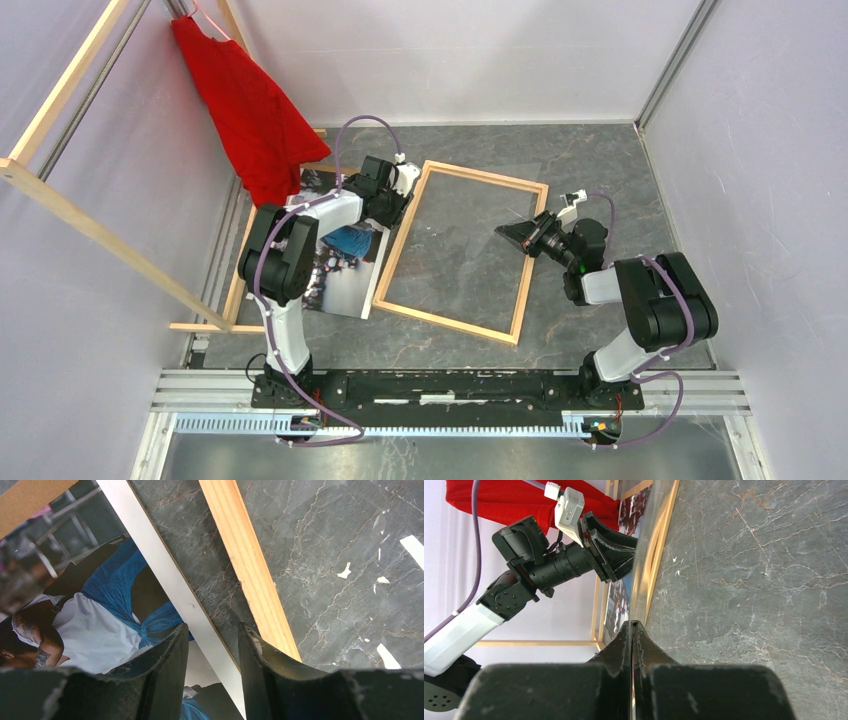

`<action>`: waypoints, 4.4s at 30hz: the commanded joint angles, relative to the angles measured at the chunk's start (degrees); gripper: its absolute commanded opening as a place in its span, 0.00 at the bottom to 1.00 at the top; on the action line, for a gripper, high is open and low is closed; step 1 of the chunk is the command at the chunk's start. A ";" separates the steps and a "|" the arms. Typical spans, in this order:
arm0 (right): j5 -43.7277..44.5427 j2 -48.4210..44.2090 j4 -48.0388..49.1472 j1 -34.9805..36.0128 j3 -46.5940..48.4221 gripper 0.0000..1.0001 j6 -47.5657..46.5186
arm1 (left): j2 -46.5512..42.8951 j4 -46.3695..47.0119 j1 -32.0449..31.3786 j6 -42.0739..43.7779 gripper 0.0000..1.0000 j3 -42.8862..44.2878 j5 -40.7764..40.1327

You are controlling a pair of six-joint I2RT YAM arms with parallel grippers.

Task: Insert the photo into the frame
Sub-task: Place the photo frame item in the photo frame.

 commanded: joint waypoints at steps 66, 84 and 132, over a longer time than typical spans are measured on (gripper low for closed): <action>0.23 2.69 -3.42 1.75 3.68 0.00 -7.04 | 0.94 0.01 -0.39 2.59 0.46 0.29 1.88; 1.62 2.44 -1.75 1.85 4.21 0.00 -6.90 | 1.14 -0.46 -0.36 2.88 0.46 0.56 2.28; 18.84 -2.05 -51.74 5.14 21.80 0.84 -39.80 | 1.17 -0.17 -0.39 3.35 0.45 -0.24 1.89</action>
